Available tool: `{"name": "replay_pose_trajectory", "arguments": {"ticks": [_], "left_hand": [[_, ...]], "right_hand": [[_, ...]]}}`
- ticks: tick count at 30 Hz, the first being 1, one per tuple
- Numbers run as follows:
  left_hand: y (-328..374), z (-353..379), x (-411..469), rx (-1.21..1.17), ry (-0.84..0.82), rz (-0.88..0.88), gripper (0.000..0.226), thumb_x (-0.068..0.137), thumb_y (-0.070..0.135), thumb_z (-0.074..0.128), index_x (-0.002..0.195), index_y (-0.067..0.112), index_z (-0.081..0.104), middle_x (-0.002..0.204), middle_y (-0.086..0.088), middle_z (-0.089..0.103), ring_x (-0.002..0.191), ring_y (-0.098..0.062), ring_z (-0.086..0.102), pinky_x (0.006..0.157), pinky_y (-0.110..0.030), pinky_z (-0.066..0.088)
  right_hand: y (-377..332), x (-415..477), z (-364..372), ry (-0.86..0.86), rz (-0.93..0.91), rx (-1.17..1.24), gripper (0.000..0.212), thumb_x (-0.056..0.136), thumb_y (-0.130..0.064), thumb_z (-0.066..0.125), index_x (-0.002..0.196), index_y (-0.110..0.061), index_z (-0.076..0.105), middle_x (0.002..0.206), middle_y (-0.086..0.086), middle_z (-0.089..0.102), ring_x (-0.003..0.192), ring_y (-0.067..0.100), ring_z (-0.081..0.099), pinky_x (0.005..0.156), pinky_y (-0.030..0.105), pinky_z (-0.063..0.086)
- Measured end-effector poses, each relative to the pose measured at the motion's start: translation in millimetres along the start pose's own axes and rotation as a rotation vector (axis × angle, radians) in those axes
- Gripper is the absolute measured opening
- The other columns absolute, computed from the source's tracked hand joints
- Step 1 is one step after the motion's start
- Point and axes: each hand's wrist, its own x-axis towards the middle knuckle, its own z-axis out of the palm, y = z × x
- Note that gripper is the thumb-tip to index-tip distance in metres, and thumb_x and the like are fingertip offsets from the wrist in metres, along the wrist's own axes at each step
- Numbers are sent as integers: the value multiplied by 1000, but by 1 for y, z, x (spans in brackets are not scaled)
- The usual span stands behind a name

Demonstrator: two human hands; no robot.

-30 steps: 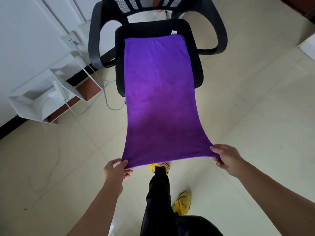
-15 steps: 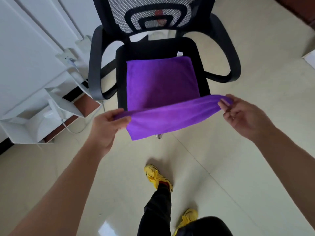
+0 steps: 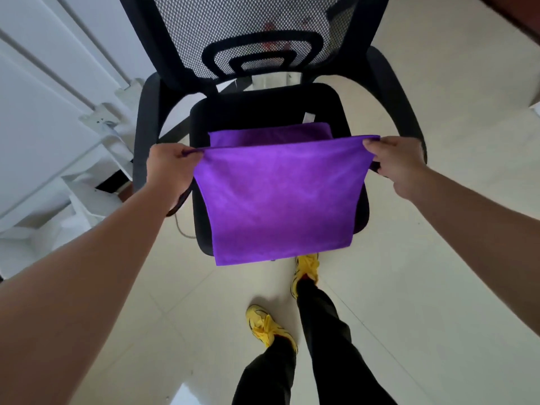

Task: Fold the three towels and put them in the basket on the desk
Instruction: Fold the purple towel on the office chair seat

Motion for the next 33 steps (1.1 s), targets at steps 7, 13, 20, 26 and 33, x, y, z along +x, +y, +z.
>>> {"name": "replay_pose_trajectory", "arguments": {"ticks": [7,13,20,26,33], "left_hand": [[-4,28,74,-335,-95,-290,24,96,16,49,75,14,57,74,-7,63,64,-18,62,65,-27,50],[-24,78,143,-324,-172,-442,23,99,17,41,79,15,53,73,-6,61,64,-16,60,64,-25,47],[-57,120,143,340,-71,-190,40,70,31,78,105,17,64,90,-8,65,82,-27,60,79,-38,51],[-48,116,148,442,-127,-88,16,72,26,77,83,25,65,92,-5,66,88,-29,62,79,-37,50],[-38,119,146,611,-184,251,40,80,16,67,119,19,60,110,-10,58,104,-33,51,81,-46,48]], "right_hand": [[-1,81,42,-38,73,-34,39,73,-39,73,77,-1,64,74,17,52,70,23,49,64,38,45],[7,150,80,-67,144,-47,18,84,-26,72,69,-21,64,93,18,68,91,31,66,91,54,53],[27,173,89,-103,259,-29,34,76,-35,75,82,-3,67,83,11,59,77,23,56,73,44,52],[29,175,87,-113,267,-46,41,71,-42,73,83,-4,66,83,9,60,77,23,58,74,43,52],[29,163,85,-98,243,-45,36,66,-46,73,69,-12,65,75,6,52,72,20,51,67,38,43]]}}
